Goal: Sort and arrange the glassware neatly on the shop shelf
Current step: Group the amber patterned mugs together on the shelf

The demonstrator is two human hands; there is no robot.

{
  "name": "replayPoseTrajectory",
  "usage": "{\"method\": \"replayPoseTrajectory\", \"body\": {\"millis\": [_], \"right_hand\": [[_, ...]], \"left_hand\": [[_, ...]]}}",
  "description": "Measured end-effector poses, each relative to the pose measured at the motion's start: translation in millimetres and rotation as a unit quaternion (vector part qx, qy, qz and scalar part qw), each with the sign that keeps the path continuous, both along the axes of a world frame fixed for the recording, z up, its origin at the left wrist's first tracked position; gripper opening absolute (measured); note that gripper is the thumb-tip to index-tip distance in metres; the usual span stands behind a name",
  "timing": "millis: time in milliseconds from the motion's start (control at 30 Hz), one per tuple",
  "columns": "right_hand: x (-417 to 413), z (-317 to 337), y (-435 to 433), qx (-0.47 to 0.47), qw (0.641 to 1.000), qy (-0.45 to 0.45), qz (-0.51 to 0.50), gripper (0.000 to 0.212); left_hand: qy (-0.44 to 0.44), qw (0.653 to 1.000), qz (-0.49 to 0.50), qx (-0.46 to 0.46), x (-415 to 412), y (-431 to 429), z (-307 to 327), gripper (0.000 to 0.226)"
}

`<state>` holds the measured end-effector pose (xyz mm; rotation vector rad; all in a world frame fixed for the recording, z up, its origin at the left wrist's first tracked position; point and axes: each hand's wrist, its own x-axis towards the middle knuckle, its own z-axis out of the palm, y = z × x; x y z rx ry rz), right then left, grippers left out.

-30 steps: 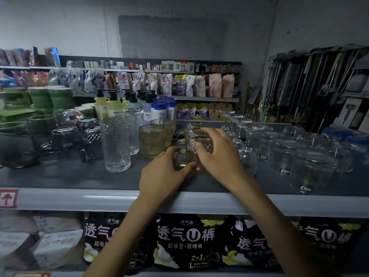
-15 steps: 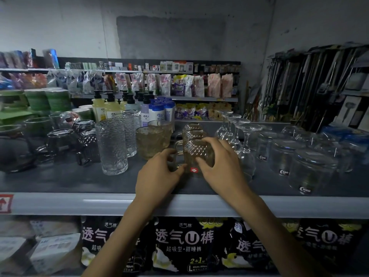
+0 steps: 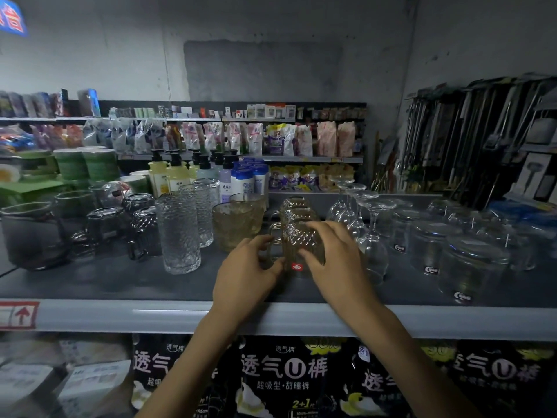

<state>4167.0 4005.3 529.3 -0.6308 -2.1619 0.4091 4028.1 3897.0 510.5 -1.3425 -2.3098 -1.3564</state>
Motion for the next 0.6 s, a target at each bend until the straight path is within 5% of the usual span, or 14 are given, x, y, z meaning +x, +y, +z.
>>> {"method": "replayPoseTrajectory", "body": {"millis": [200,367,600], "right_hand": [[1.9,9.0,-17.6,0.032,0.999,-0.028,-0.028,0.051],[-27.8,29.0,-39.6,0.137,0.991,0.008,0.008,0.041],[-127.4,53.7,-46.9,0.17,0.972,-0.149,0.07,0.052]], "left_hand": [[-0.03,0.998,-0.017,0.046,-5.4,-9.4,5.7,0.041],[0.045,0.998,0.01,0.052,-23.4,-54.0,3.9,0.031],[0.137,0.989,0.054,-0.001,-50.8,-106.7,-10.5,0.037]]}}
